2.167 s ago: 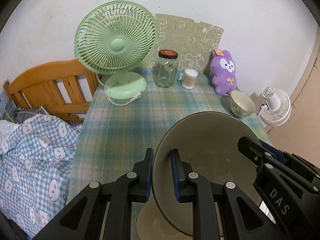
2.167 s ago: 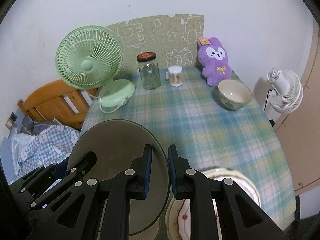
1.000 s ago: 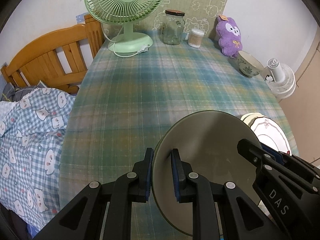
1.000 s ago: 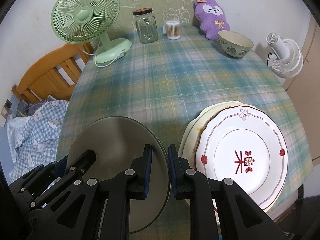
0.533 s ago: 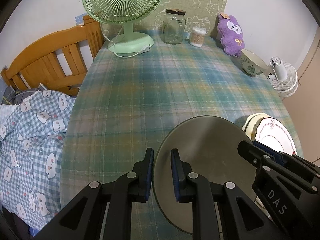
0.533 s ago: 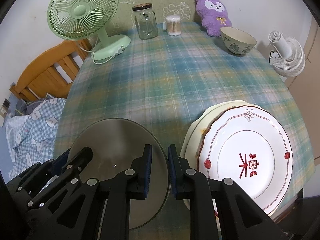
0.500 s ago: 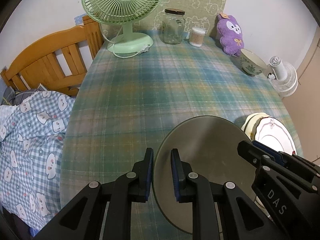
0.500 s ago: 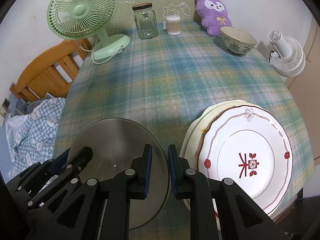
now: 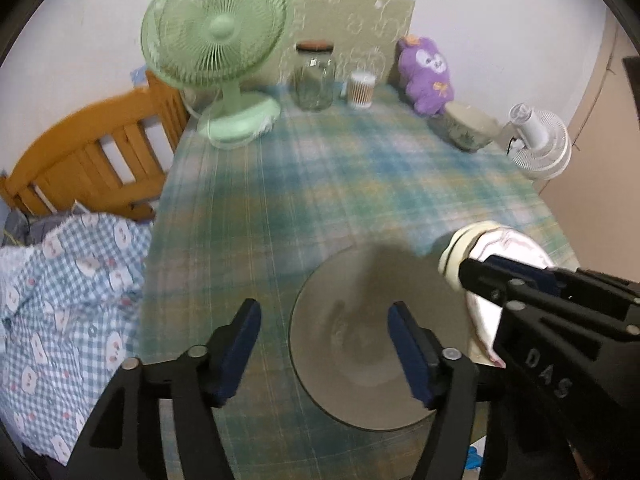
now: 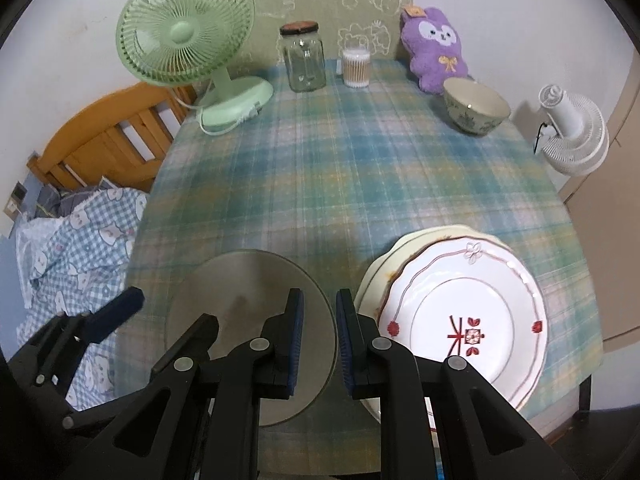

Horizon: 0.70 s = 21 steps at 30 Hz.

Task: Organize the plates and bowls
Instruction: 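Lower the bowl beside the plate stack and open the right gripper, then move the right gripper toward the white bowl beside the purple plush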

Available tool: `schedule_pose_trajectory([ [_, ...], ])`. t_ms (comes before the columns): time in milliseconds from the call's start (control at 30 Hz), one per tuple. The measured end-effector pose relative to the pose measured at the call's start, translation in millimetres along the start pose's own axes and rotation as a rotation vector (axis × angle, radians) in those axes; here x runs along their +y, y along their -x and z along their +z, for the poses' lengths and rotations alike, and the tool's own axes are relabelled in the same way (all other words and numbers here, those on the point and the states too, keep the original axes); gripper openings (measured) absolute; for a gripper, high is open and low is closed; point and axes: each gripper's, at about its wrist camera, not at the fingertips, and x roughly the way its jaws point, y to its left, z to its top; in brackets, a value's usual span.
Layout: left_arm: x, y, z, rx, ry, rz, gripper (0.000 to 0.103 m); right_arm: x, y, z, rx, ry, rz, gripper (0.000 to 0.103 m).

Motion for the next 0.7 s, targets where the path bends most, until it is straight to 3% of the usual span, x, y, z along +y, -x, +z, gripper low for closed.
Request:
schedule_pose_trajectory([
  [300, -18, 38, 28, -0.086, -0.032, 0.020, 0.076, -5, 47, 18, -0.092, 0.001, -0.029, 0.024],
  [700, -59, 33, 69, -0.123, -0.003, 0.037, 0.076, -54, 63, 56, -0.162, -0.013, -0.078, 0.040],
])
